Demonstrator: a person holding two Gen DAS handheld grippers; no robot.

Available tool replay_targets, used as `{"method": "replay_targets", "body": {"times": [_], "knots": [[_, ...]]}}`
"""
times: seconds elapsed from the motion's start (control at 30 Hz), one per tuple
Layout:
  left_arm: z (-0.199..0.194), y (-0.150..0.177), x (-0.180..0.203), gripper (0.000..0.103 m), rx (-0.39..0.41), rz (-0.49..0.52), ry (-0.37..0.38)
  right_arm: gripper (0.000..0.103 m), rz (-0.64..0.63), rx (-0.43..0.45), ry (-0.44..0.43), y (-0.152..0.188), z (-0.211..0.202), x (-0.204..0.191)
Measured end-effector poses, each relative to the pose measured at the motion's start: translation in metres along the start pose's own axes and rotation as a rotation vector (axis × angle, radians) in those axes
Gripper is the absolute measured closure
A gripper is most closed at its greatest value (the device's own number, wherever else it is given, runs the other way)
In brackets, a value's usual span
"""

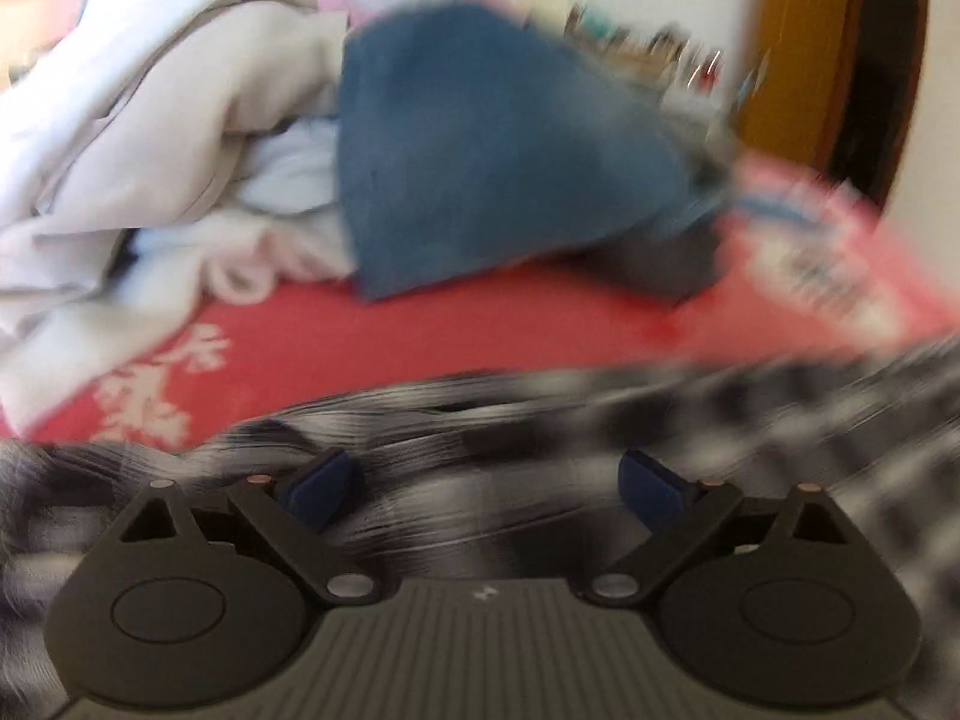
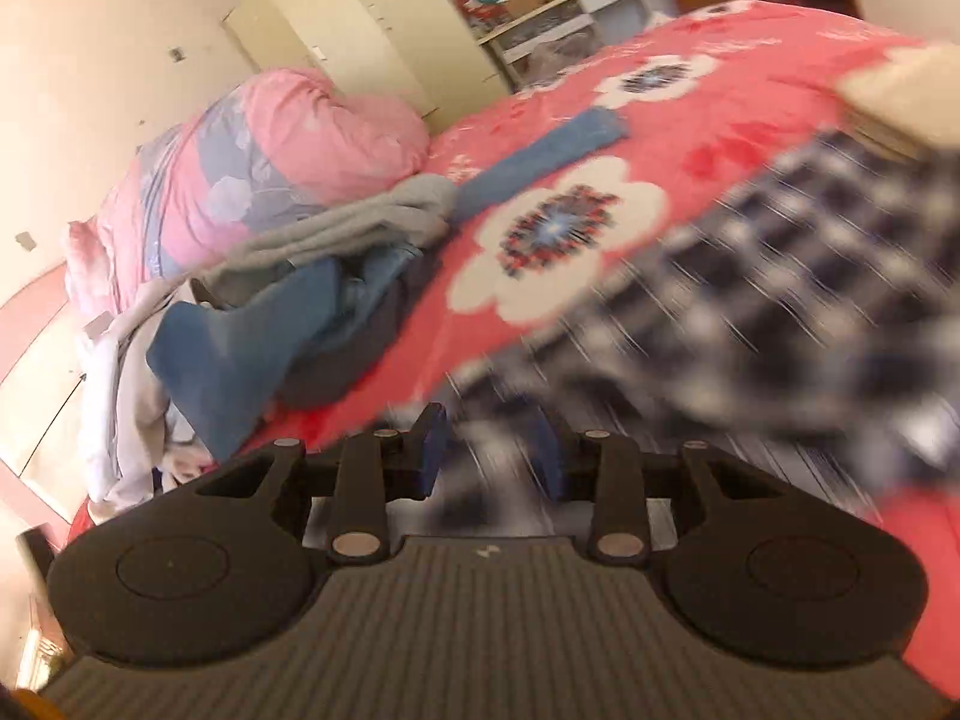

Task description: Fold clothes

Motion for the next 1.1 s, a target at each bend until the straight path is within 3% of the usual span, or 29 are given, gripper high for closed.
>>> {"method": "replay_targets", "body": {"times": [0.07,0.13,0.3,0.43,0.53,0.6,0.8,0.93,1.0,1.1], "knots": [[-0.006,-0.008,-0.001,0.007,0.018,-0.003,-0.063,0.071,0.038,0.02,0.025,0.012,-0.015,0.016],[-0.019,-0.017,0.004,0.007,0.047,-0.011,-0.078,0.071,0.056,0.053,0.073,0.016,-0.032,0.032],[-0.036,-0.03,0.051,0.005,0.083,0.04,0.021,0.071,0.066,0.162,0.157,0.008,-0.071,0.061],[-0.01,-0.034,0.086,0.005,0.103,0.09,0.029,0.07,0.155,0.184,0.155,0.012,-0.078,0.085],[0.017,-0.027,0.091,0.005,0.042,0.105,-0.014,0.066,0.302,0.196,0.115,0.027,-0.084,0.107],[0.025,-0.023,0.087,0.005,-0.001,0.074,0.013,0.059,0.452,0.231,0.071,0.043,-0.091,0.127],[0.029,-0.019,0.085,0.003,-0.013,0.067,0.019,0.06,0.758,0.319,0.019,0.075,-0.085,0.176],[0.029,-0.019,0.084,0.002,-0.014,0.065,0.023,0.06,0.822,0.402,0.038,0.068,-0.078,0.187],[0.029,-0.019,0.084,0.002,-0.012,0.065,0.023,0.063,0.82,0.432,0.05,0.063,-0.077,0.191],[0.03,-0.019,0.085,0.001,-0.011,0.067,0.023,0.08,0.802,0.472,0.07,0.056,-0.077,0.197]]}}
Point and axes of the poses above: each gripper's, at about its wrist camera, not at the fingertips, and z roughly the way its jaws point, x to its right, y to its underside, the point moved 7 cm from there along z, roughly the way its jaws point, and after that the axes turned 12 degrees about -x, right-handed, at the moved point
